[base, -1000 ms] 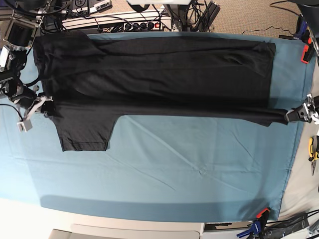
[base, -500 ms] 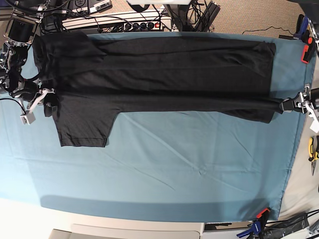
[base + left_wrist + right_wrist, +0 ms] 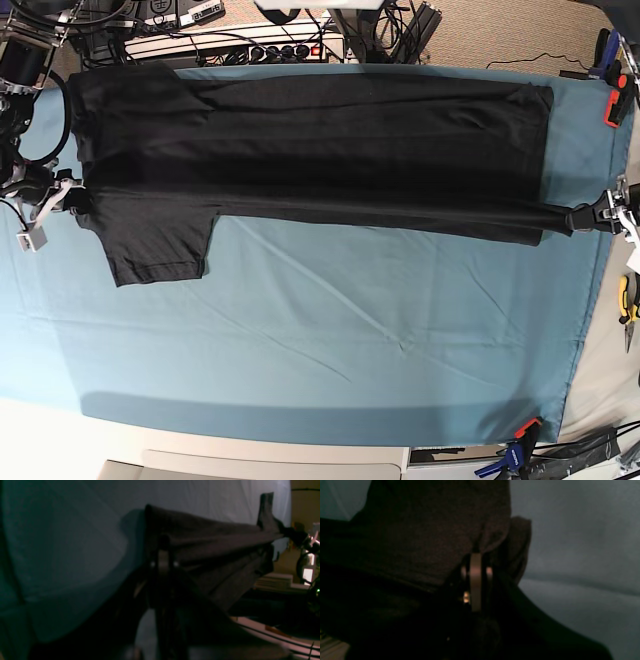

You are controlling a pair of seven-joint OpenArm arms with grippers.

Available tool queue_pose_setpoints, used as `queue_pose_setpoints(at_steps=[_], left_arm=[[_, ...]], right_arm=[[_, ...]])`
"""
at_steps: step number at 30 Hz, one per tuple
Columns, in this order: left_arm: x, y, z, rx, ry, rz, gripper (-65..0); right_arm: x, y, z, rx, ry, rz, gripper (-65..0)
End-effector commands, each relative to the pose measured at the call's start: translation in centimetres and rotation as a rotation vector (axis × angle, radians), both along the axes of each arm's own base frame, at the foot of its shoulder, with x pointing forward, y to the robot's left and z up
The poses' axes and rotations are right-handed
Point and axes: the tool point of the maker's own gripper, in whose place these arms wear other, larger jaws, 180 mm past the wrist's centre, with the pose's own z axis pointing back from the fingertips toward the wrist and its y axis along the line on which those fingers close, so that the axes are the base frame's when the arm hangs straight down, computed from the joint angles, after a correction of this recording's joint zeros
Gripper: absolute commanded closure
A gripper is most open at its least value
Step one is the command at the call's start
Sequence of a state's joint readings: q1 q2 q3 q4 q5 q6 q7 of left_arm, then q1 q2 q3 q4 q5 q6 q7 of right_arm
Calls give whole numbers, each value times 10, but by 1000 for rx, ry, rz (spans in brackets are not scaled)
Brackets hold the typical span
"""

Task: Fold the T-shirt properly
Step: 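Lower the folded side onto the shirt and smooth it with both grippers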

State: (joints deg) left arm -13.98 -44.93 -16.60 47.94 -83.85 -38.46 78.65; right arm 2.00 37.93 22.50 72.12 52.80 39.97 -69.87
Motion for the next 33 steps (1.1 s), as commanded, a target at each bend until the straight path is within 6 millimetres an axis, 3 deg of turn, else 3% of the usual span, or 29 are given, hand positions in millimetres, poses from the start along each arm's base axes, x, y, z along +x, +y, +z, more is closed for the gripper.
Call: queue_pose_setpoints(at_steps=[1, 18, 33], left_arm=[[8, 14, 19, 24, -51, 12, 0], [-26, 12, -8, 28, 55, -4, 0], [-39, -23, 10, 125, -31, -211, 0]], right_arm=[[9, -9, 21, -19, -55, -1, 0], [6, -8, 19, -14, -34, 4, 0], [4, 5, 23, 64, -33, 26, 0]])
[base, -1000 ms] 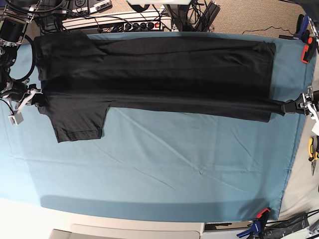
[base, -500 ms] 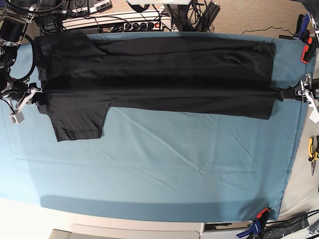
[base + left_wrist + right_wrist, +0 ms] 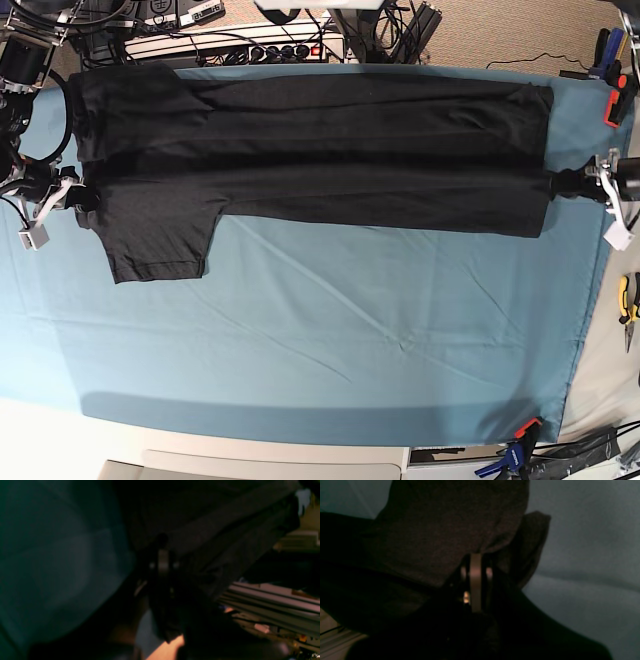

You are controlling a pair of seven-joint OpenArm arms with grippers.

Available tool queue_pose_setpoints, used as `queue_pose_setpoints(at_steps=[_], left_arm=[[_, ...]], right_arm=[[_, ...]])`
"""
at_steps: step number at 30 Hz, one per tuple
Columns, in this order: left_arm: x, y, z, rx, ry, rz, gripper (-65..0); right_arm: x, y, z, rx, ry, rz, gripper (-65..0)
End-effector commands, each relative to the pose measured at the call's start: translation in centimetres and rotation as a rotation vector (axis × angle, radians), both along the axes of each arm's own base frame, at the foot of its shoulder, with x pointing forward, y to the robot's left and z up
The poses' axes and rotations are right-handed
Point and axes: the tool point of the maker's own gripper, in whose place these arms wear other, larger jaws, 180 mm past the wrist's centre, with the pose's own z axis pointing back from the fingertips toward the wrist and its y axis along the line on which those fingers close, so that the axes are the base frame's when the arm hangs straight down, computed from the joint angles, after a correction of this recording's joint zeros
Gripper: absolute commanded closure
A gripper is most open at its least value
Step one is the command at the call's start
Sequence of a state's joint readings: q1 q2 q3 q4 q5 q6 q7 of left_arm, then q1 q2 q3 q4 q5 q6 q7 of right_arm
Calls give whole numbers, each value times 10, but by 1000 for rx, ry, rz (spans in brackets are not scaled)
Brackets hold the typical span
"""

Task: Fold the T-shirt properly
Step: 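Lower the folded side onto the shirt and smooth it with both grippers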

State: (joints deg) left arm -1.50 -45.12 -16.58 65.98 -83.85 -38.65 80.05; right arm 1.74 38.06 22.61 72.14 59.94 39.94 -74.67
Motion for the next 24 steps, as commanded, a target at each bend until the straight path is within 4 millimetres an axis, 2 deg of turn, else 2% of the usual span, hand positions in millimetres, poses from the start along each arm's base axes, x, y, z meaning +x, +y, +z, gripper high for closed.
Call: queue_pose_setpoints(at_steps=[1, 6, 12, 15, 19, 24], left_arm=[[6, 9, 14, 20, -37, -5, 0], [-1, 12, 11, 20, -27, 6, 0], [5, 31, 26, 23, -82, 80, 0], [-2, 36, 24, 25, -75, 98, 0], [-17, 34, 14, 27, -35, 91, 0], [-18, 33, 12, 25, -31, 92, 0]], right_arm=[[9, -9, 20, -24, -51, -1, 0], [6, -3, 20, 10, -37, 15, 0], [5, 0, 21, 27, -32, 23, 0], [2, 0, 18, 26, -19, 24, 0], [-10, 0, 8, 26, 17, 23, 0], [-27, 0, -6, 27, 67, 22, 0]])
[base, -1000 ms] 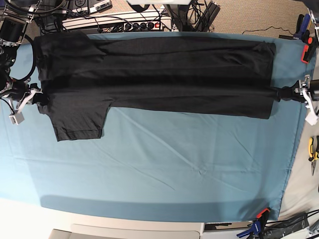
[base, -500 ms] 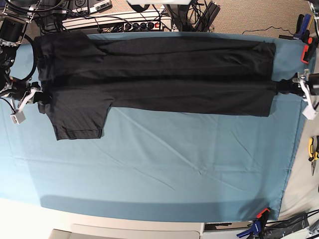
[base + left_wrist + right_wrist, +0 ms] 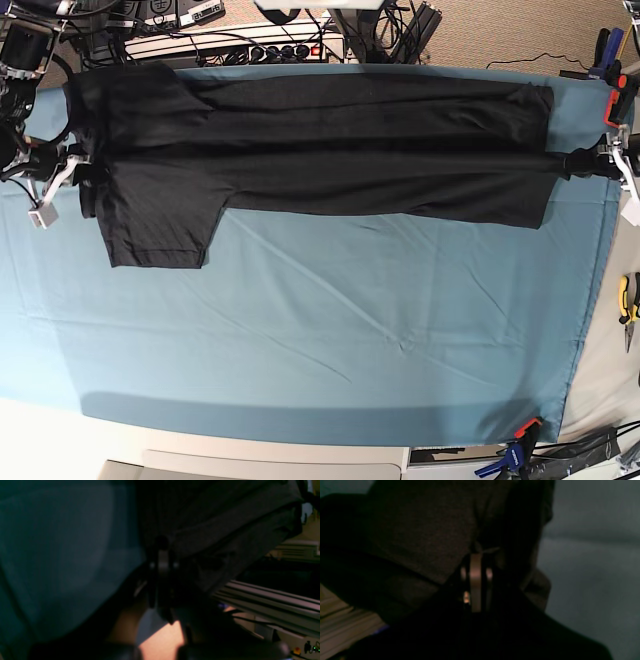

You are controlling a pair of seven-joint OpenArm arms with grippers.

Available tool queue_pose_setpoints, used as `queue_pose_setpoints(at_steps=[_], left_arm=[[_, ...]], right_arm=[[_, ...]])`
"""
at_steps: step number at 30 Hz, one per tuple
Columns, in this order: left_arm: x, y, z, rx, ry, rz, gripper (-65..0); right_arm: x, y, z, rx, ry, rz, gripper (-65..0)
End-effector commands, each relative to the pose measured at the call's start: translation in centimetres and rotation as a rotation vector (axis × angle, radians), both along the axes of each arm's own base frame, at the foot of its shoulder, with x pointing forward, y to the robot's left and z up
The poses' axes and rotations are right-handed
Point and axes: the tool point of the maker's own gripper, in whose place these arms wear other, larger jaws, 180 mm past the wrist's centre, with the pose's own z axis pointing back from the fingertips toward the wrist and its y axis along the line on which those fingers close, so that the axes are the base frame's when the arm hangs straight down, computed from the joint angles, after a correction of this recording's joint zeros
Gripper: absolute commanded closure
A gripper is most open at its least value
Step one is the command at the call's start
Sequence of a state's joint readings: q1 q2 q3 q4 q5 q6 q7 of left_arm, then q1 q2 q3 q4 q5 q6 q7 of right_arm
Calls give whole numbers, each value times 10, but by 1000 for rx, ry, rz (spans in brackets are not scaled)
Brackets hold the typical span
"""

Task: Fold the T-shirt properly
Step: 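Lower the folded side onto the shirt and smooth it with both grippers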

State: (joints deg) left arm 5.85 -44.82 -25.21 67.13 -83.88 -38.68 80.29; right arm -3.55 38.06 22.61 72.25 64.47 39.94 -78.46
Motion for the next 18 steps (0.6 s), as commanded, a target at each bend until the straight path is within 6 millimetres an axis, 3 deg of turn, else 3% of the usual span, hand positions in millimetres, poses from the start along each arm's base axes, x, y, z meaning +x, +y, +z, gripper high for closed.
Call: queue_pose_setpoints(at_steps=[1, 5, 18], left_arm=[[9, 9, 16, 21, -46, -4, 0], [9, 9, 15, 21, -45, -4, 0], [-2, 9, 8, 21, -12, -4, 0]], right_arm=[[6, -10, 14, -27, -36, -1, 0], [-3, -10, 8, -28, -10, -1, 0], [3, -13, 10, -37, -43, -16, 0]])
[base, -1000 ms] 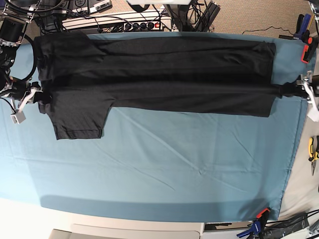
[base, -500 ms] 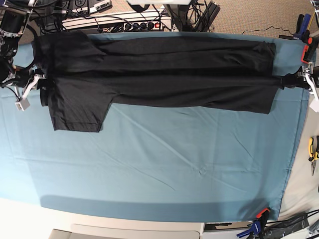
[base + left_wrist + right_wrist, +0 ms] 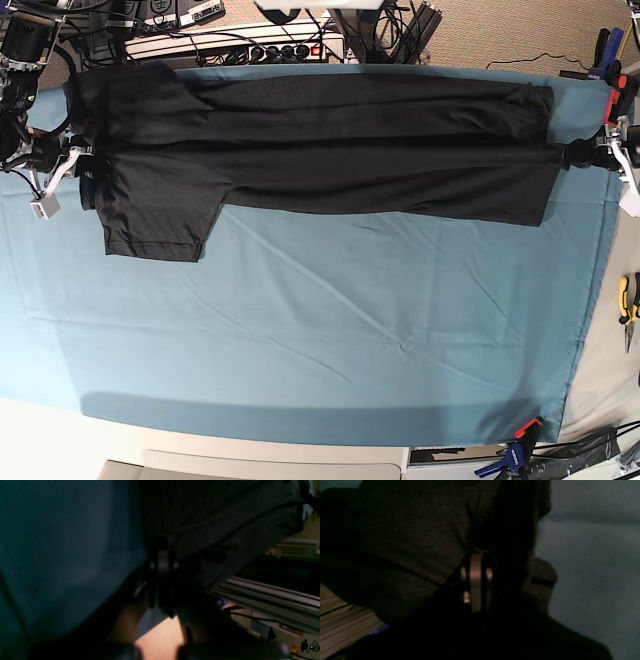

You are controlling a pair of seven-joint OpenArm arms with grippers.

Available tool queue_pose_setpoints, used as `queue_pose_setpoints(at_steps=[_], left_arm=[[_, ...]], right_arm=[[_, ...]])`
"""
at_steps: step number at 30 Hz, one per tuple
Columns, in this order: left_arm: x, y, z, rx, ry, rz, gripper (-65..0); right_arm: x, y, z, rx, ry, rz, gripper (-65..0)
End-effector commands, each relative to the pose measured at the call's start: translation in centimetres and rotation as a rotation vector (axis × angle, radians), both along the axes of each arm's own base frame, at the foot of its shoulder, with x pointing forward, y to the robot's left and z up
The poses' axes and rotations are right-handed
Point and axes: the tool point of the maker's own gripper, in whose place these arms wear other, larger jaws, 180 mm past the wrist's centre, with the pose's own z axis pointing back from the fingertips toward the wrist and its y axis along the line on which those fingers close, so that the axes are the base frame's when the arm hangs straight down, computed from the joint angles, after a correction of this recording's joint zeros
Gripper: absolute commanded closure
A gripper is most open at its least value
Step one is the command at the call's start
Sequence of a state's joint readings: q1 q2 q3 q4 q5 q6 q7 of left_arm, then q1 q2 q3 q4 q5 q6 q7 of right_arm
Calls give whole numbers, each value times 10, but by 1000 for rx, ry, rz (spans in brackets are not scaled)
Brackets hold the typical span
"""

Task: Fold the T-shirt properly
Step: 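Lower the folded side onto the shirt and smooth it with both grippers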

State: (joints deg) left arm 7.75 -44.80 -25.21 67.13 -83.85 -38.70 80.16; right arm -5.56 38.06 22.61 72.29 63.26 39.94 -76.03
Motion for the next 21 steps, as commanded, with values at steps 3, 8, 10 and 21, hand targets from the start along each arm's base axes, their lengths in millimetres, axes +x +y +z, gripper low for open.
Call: queue_pose_setpoints(at_steps=[3, 8, 10, 21], left_arm=[[9, 9, 15, 21, -43, -6, 0], [9, 9, 15, 21, -43, -6, 0], [9, 9, 15, 21, -43, -6, 0], [2, -7, 23, 53, -70, -93, 0]], right_arm=[[12, -17, 15, -68, -53, -10, 0], [16, -22, 16, -94, -75, -22, 0], [16, -22, 16, -93, -77, -22, 0], [16, -21, 15, -90, -80, -23, 0]])
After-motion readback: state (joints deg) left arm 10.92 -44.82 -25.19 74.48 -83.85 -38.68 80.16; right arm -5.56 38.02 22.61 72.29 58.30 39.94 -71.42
